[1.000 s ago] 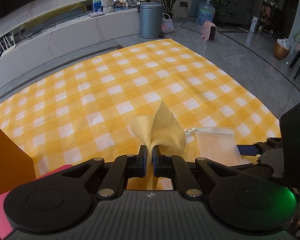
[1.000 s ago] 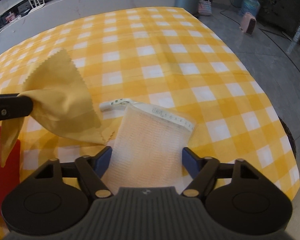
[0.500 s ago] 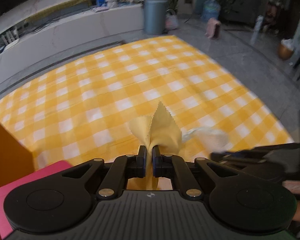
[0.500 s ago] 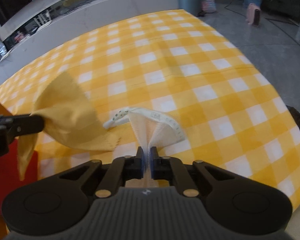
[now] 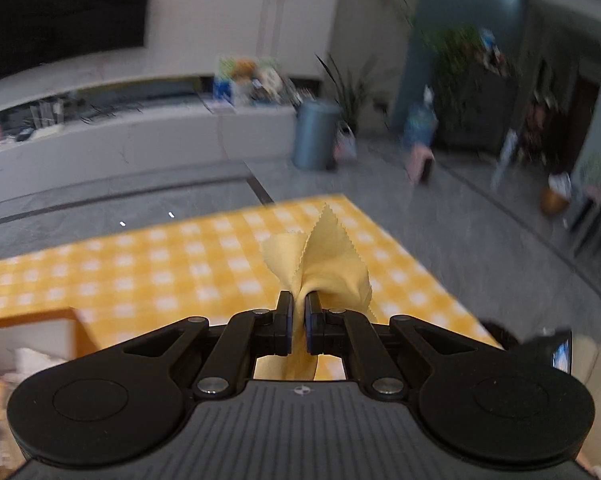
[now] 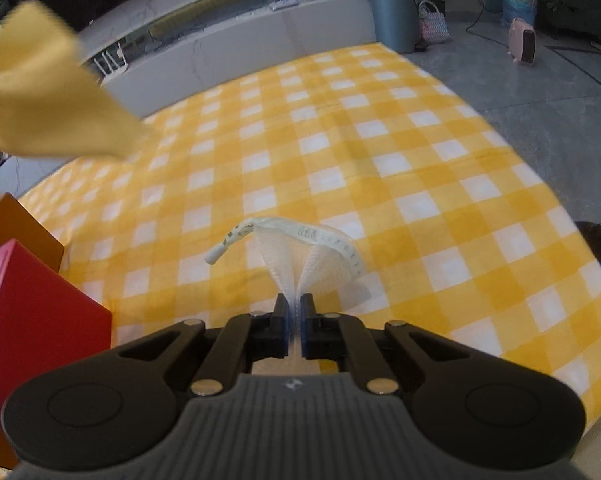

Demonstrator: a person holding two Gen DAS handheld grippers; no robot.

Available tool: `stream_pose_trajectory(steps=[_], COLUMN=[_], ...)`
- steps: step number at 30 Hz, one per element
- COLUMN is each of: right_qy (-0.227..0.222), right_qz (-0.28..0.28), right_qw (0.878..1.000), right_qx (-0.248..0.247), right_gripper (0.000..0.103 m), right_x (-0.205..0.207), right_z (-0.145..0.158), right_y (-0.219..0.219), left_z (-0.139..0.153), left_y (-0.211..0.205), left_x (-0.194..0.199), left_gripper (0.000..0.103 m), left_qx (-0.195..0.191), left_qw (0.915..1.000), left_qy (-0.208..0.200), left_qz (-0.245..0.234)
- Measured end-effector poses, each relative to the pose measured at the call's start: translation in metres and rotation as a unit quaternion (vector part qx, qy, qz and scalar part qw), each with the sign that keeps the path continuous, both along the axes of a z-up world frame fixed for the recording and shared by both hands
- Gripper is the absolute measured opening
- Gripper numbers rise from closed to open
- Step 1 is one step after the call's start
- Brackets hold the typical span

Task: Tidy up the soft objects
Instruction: 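Carry the yellow cloth and mesh bag over the white box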

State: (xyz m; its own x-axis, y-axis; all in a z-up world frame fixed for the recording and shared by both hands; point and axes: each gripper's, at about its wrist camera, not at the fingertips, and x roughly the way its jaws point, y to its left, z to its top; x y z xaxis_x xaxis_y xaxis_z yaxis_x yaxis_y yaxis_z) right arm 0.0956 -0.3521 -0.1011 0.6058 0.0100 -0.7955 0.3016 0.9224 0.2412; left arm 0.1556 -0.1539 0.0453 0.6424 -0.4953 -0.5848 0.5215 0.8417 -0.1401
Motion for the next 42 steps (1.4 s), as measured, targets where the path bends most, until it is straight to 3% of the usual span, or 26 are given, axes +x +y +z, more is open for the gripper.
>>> stream_pose_trajectory(steps=[6,13,20,25,27,31,36,42], right_qy=[-0.032,-0.112,-0.196,-0.233,-0.233,-0.213,-0.168,-0.127], right_qz=[0.004,0.012,0.079,0.162,0.196,0.216,0.269,0.289], right_qw=[0.999,0.993,0.977,0.959,0.953,0.953,0.948,0.944], right_qx=[0.015,0.042,0.024,0.008,0.004,-0.024,-0.031,-0.096], right_gripper=[0.003,0.003,0.004,0.004,0.004,0.005,0.005,0.005], right_x=[-0.010,-0.026,-0.028,-0.019,-0.010,0.011,0.044,0.079], right_z=[0.011,0.059,0.127,0.161,0.167,0.167,0.144,0.110], right_y=[-0.002,0.018,0.094,0.170,0.200,0.255,0.310,0.344], left_z=[0.025,0.007,-0.019,-0.033,-0.043,-0.055,-0.068,-0.068], left_y=[0.090,0.172,0.228,0.248,0.254,0.255,0.258,0.262], left_x=[-0.014,-0.036,-0.033,-0.032,-0.035,-0.039,-0.037,-0.034], left_gripper=[0.006,0.006,0.006,0.006,0.006,0.006,0.006,0.006], left_qx=[-0.046,-0.057,-0.084,-0.070,-0.062,-0.040,-0.028,0.016], left_qw=[0.9965,0.9863,0.9755,0.9789,0.9793,0.9765,0.9761,0.9676], left_qy=[-0.016,-0.021,0.024,0.052,0.056,0.054,0.078,0.029], left_qz=[0.068,0.153,0.202,0.185,0.185,0.205,0.201,0.250])
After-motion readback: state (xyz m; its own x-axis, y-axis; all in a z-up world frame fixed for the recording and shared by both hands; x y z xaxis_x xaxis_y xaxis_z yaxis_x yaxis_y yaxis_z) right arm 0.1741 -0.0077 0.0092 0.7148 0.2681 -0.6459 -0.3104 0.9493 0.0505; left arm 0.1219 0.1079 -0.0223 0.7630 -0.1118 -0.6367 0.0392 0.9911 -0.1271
